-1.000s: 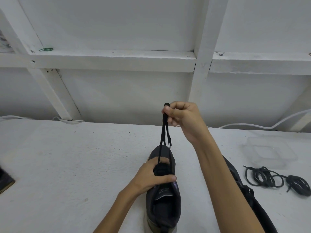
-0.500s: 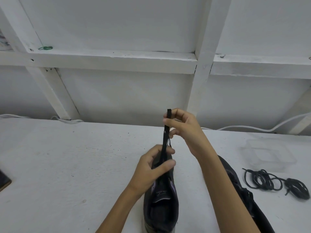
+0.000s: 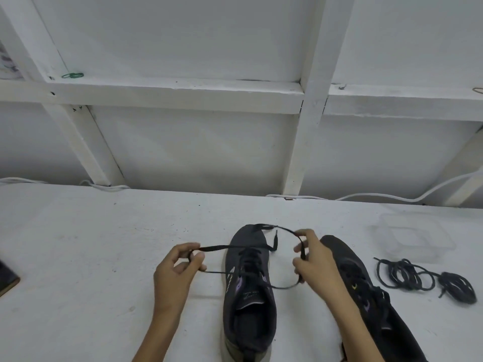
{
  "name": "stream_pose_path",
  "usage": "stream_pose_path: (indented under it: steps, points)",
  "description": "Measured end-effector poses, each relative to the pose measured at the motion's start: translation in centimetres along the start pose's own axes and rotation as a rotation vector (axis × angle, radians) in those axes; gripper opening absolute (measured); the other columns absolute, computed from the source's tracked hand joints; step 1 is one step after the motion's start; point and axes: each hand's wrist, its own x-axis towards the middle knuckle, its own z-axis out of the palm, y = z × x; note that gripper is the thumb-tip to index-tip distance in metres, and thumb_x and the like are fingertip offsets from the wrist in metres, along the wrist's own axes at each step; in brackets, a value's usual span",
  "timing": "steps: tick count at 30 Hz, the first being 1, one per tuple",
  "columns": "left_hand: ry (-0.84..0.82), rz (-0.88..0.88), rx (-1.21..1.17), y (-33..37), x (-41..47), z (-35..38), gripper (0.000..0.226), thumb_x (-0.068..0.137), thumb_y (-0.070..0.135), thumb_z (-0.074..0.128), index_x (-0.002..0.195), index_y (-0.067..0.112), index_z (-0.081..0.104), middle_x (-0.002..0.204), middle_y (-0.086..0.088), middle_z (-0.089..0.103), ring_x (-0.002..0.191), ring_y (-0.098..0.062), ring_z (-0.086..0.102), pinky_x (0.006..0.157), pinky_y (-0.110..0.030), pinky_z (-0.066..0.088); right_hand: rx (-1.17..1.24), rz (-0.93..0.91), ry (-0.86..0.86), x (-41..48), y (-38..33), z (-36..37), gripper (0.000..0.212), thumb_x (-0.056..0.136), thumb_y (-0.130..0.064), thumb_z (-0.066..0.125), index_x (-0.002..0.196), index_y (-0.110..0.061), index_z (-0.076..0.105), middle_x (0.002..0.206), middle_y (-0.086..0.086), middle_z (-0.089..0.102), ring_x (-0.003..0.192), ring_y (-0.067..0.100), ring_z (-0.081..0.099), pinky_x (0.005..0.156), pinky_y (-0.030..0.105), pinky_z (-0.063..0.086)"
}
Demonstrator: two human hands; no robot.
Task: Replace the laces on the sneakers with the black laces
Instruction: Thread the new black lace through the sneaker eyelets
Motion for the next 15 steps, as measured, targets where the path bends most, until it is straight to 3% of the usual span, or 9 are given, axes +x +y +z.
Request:
stream_pose_path:
  steps: [2,4,6,9,11,13,15]
  points:
    - [0.047,-0.019,0.148,-2.1,0.0,-1.2,0.023,0.083,0.002,0.072,0.092,0.023,0.068,0.078,0.008,0.062,0.064,-0.013,0.069,0.063,-0.004,0.045,-0.244,-0.016,-0.012,-0.9,2.1,0.8,0.071,0.083,0.006,0.048,0.144,-0.027,0.033,0.111,0.001,0.05,0.082,0.019,0.06,0.063,0.028,0.049]
    - [0.067,-0.009,0.308,-4.0,-0.2,-2.4,0.036,0.081,-0.003,0.07,0.091,0.031,0.065,0.083,0.012,0.06,0.065,-0.009,0.064,0.062,-0.011,0.044,-0.416,-0.028,-0.048,-2.2,3.6,1.4,0.079,0.082,0.003,0.044,0.149,-0.033,0.022,0.113,-0.001,0.042,0.08,0.02,0.059,0.064,0.03,0.048]
    - [0.07,0.009,0.391,-5.4,-0.5,-3.4,0.047,0.08,-0.007,0.065,0.091,0.038,0.061,0.09,0.012,0.059,0.076,-0.011,0.061,0.063,-0.014,0.043,-0.521,-0.015,-0.057,-3.5,4.6,1.8,0.077,0.083,0.001,0.043,0.149,-0.034,0.023,0.12,-0.002,0.035,0.075,0.018,0.056,0.064,0.03,0.047]
    - [0.0,0.068,0.447,-6.7,-1.2,-4.3,0.06,0.075,-0.017,0.06,0.103,0.036,0.059,0.103,0.01,0.058,0.096,-0.014,0.055,0.075,-0.012,0.042,-0.581,-0.01,-0.072,-5.5,5.3,1.7,0.066,0.085,-0.002,0.045,0.145,-0.026,0.033,0.139,-0.002,0.025,0.104,0.015,0.053,0.077,0.026,0.05]
    - [-0.048,0.086,0.514,-7.5,-1.6,-4.9,0.07,0.07,-0.023,0.054,0.115,0.031,0.057,0.117,0.005,0.054,0.109,-0.017,0.047,0.09,-0.028,0.042,-0.616,0.002,-0.118,-6.7,5.4,1.6,0.062,0.085,-0.004,0.046,0.143,-0.024,0.034,0.145,-0.004,0.017,0.121,0.013,0.043,0.082,0.024,0.048]
    - [-0.093,0.114,0.581,-8.2,-1.9,-5.6,0.083,0.061,-0.026,0.05,0.117,0.035,0.055,0.125,0.007,0.051,0.115,-0.013,0.04,0.101,-0.04,0.039,-0.643,0.02,-0.167,-7.4,5.3,1.4,0.06,0.085,-0.008,0.048,0.142,-0.023,0.034,0.149,-0.005,0.012,0.125,0.012,0.038,0.084,0.023,0.049]
    - [-0.169,0.142,0.637,-8.5,-2.0,-6.1,0.093,0.055,-0.026,0.049,0.112,0.047,0.056,0.129,0.013,0.049,0.119,-0.011,0.038,0.104,-0.037,0.033,-0.66,0.037,-0.235,-7.9,5.1,1.0,0.062,0.086,-0.014,0.052,0.144,-0.021,0.032,0.153,-0.005,0.007,0.131,0.013,0.032,0.089,0.024,0.049]
